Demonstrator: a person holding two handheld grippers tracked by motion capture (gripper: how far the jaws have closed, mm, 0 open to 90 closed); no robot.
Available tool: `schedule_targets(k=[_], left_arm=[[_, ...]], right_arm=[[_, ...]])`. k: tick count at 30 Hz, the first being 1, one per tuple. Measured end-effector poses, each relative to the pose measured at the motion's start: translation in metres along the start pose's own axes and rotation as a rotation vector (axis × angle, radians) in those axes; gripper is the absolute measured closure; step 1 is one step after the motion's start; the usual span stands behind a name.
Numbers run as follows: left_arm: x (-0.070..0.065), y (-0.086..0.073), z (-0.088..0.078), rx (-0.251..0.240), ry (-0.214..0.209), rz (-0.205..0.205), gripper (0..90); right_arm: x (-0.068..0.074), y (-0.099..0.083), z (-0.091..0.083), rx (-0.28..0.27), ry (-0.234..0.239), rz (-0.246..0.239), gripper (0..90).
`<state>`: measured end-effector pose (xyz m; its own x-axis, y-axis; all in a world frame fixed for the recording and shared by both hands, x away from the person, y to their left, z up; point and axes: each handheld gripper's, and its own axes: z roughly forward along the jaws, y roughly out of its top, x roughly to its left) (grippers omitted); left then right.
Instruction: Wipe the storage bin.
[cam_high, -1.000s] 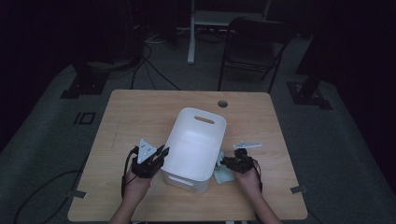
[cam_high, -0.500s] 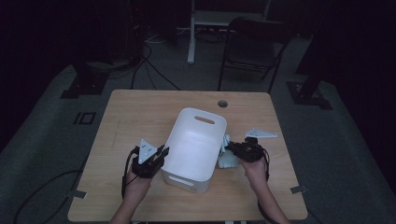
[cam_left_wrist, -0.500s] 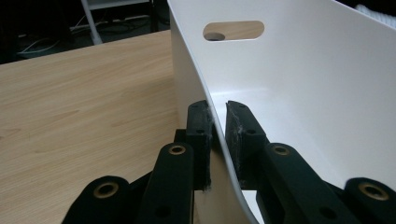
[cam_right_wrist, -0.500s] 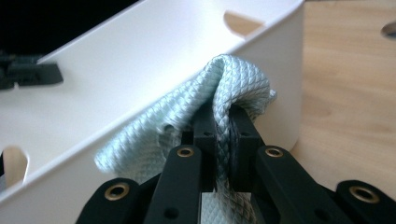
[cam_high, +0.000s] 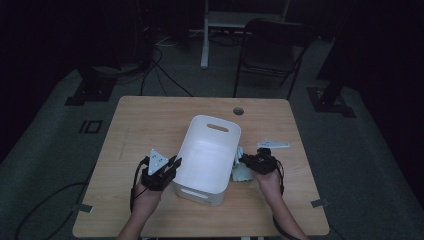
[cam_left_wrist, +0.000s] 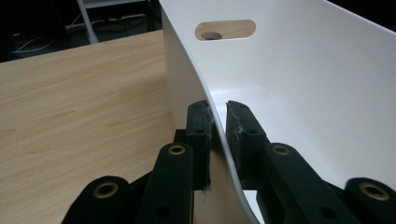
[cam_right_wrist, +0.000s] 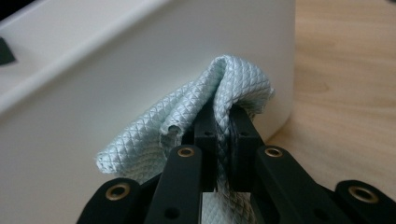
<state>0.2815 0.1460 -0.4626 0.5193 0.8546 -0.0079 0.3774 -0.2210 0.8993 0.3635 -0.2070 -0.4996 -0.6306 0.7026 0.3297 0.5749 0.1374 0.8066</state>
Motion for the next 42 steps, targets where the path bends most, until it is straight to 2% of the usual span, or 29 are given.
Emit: schedule_targets(k=[5, 10, 14, 16, 18, 21, 23, 26, 28, 32, 36, 42], left_arm=[[0.001, 0.0, 0.0, -0.001, 0.0, 0.001, 80.0], [0.001, 0.0, -0.001, -0.002, 0.0, -0.002, 80.0], [0.001, 0.0, -0.001, -0.006, 0.009, -0.021, 79.9], [0.003, -0.001, 0.0, -0.014, 0.005, -0.044, 78.5], [0.004, -0.002, 0.0, -0.022, 0.003, -0.052, 77.2], [0.005, -0.002, 0.0, -0.015, -0.012, -0.043, 72.5], [0.006, -0.001, -0.001, -0.017, -0.037, -0.055, 64.4], [0.005, 0.001, -0.005, -0.028, -0.042, -0.05, 52.4], [0.006, 0.002, -0.007, -0.028, -0.061, -0.061, 45.6], [0.006, 0.0, -0.009, -0.016, -0.109, -0.067, 37.1], [0.003, -0.004, -0.011, -0.005, -0.153, -0.049, 34.6], [-0.001, -0.006, -0.017, -0.002, -0.148, -0.048, 34.5]], right_arm=[[-0.007, -0.008, 0.01, 0.033, -0.001, 0.031, 84.8], [-0.014, -0.019, 0.023, 0.087, -0.02, 0.04, 84.7], [-0.02, -0.03, 0.035, 0.138, -0.038, 0.051, 84.7], [-0.021, -0.031, 0.035, 0.136, -0.033, 0.072, 84.7], [-0.019, -0.03, 0.033, 0.138, -0.038, 0.064, 84.7], [-0.018, -0.026, 0.024, 0.115, -0.027, 0.062, 84.7], [-0.016, -0.022, 0.016, 0.096, -0.026, 0.058, 84.6], [-0.014, -0.019, 0.002, 0.067, -0.024, 0.058, 84.6], [-0.012, -0.019, -0.01, 0.051, -0.031, 0.051, 84.6], [-0.012, -0.022, -0.029, 0.025, -0.041, 0.054, 84.6], [-0.012, -0.029, -0.045, 0.015, -0.047, 0.067, 84.5], [-0.012, -0.038, -0.057, 0.001, -0.046, 0.09, 84.4]])
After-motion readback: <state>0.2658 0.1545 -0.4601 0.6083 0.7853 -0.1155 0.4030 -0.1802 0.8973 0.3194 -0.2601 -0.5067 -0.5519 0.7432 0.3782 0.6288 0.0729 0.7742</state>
